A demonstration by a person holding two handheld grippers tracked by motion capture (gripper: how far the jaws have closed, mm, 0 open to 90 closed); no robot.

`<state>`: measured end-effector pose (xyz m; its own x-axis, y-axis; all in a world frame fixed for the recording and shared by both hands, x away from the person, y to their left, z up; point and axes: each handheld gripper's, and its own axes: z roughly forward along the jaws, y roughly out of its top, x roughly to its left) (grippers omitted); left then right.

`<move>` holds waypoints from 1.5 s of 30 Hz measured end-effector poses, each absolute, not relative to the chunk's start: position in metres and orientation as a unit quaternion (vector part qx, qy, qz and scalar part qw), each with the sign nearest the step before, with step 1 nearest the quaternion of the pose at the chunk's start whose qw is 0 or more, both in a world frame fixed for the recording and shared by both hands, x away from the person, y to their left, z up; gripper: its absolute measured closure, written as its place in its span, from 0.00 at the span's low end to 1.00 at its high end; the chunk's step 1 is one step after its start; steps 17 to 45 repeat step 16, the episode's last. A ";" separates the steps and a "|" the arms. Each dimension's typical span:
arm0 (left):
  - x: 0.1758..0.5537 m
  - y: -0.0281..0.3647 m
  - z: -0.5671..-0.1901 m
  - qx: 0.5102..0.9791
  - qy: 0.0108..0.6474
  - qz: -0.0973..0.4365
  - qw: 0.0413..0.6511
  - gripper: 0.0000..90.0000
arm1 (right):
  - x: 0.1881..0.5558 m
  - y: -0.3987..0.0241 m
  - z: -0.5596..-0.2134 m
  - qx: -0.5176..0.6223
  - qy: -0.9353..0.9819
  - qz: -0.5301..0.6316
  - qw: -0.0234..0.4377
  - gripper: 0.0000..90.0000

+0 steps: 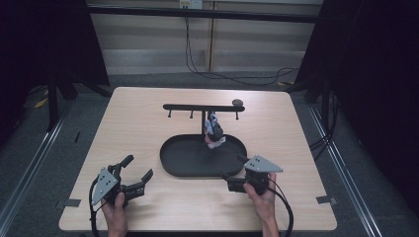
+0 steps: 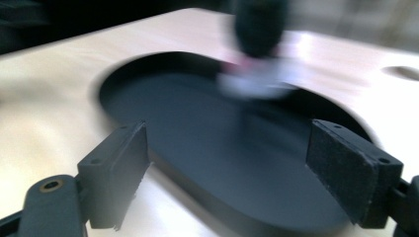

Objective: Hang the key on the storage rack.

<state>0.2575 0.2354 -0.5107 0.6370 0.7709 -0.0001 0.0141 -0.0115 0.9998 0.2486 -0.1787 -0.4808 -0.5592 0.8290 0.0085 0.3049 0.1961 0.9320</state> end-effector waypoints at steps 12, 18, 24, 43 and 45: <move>0.257 0.235 -0.511 0.646 0.304 0.299 0.634 0.17 | 0.222 -0.195 -0.510 0.408 0.601 0.582 0.365 0.19; 0.257 0.235 -0.511 0.646 0.304 0.298 0.634 0.17 | 0.216 -0.196 -0.512 0.390 0.591 0.598 0.375 0.17; 0.257 0.235 -0.511 0.646 0.304 0.298 0.634 0.17 | 0.216 -0.196 -0.512 0.390 0.591 0.598 0.375 0.17; 0.257 0.235 -0.511 0.646 0.304 0.298 0.634 0.17 | 0.216 -0.196 -0.512 0.390 0.591 0.598 0.375 0.17; 0.257 0.235 -0.511 0.646 0.304 0.298 0.634 0.17 | 0.216 -0.196 -0.512 0.390 0.591 0.598 0.375 0.17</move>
